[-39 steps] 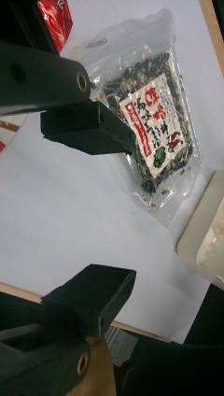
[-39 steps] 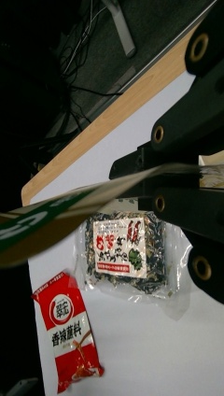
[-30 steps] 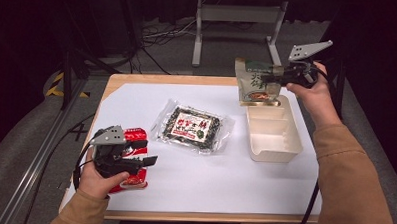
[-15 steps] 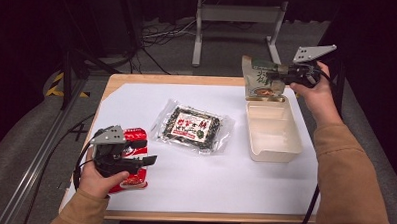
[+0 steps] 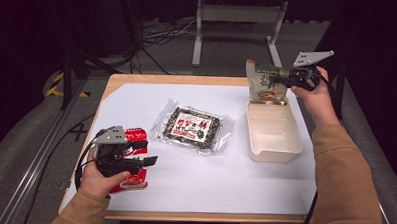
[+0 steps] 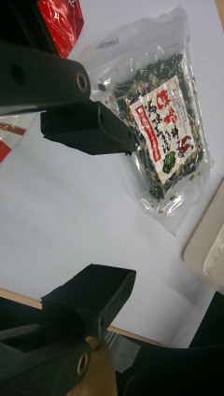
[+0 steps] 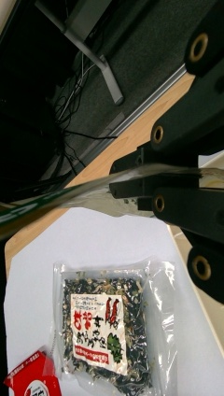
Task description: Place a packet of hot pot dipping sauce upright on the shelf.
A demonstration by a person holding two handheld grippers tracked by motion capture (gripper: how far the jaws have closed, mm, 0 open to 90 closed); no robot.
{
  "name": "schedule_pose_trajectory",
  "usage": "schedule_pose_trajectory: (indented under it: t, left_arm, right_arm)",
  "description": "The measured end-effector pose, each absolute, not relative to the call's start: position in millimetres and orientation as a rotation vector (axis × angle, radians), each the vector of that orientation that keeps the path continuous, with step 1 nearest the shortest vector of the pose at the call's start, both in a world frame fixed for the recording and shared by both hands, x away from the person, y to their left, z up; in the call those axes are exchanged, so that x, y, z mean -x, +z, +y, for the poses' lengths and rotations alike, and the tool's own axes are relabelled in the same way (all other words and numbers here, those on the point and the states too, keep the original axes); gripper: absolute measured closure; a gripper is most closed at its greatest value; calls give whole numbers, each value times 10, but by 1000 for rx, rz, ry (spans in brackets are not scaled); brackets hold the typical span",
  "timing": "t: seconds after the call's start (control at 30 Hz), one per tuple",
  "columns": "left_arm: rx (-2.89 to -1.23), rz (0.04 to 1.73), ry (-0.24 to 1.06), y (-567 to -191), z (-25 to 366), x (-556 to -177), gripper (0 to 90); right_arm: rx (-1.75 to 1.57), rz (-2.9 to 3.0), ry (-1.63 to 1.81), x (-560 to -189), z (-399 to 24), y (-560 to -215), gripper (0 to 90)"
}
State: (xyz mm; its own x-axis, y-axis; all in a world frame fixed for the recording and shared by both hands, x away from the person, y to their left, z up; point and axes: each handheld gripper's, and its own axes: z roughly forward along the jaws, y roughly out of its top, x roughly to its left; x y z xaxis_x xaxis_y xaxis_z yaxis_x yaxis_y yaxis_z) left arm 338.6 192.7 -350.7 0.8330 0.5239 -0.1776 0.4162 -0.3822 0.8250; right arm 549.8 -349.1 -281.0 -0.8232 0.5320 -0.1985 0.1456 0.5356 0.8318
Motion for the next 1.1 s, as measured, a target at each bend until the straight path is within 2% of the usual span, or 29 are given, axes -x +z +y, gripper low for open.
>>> schedule_pose_trajectory:
  t: [1.1]
  left_arm:
    - [-2029, 708, 121, -3540, 1928, -3411, 333]
  right_arm:
    - [-633, 2388, 1187, -5568, -3549, -3175, 872]
